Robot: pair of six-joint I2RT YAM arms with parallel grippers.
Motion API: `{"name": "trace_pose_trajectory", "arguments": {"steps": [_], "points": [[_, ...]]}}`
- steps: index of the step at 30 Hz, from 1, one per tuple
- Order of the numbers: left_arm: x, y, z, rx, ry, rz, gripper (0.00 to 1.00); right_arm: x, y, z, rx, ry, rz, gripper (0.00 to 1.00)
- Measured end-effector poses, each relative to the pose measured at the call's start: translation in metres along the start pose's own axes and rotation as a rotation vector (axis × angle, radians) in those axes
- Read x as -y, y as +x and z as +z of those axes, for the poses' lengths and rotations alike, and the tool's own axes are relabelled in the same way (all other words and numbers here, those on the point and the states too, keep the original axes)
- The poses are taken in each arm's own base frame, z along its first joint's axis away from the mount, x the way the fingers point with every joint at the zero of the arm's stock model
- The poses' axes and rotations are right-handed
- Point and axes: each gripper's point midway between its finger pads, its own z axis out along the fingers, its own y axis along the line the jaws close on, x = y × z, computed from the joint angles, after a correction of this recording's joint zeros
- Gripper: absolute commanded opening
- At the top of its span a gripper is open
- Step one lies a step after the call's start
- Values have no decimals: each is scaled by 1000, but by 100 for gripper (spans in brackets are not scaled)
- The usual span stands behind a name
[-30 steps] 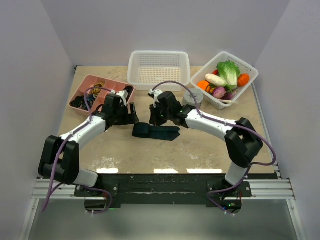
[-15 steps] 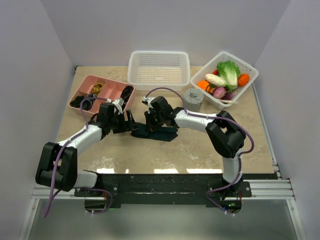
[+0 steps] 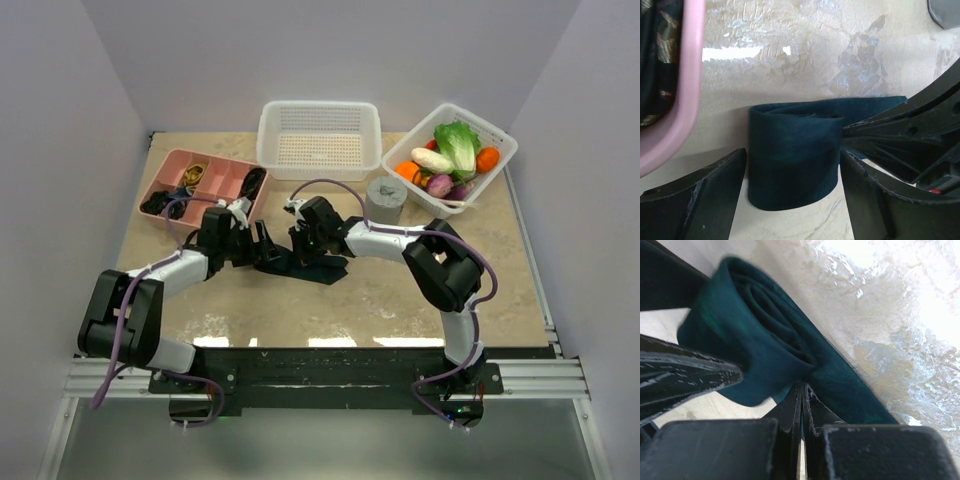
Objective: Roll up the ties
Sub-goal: Roll the tie at the center of the board.
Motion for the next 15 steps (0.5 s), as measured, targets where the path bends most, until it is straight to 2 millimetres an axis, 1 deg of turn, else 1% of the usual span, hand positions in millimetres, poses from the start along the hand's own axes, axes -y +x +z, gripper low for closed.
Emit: {"name": "trace_pose_trajectory", "arguments": {"steps": [3,4,10,15], "points": [[1,-4,4,14,14,7,77,3,3,3,-7,8,2,0],[1,-4,6,15,19,7,75,4,4,3,-9,11,3,0],[2,7,12,-14,53,-15,64,4,5,4,-5,10,5,0],[7,6,12,-15,78,-13,61,4,4,4,-1,9,4,0]]}}
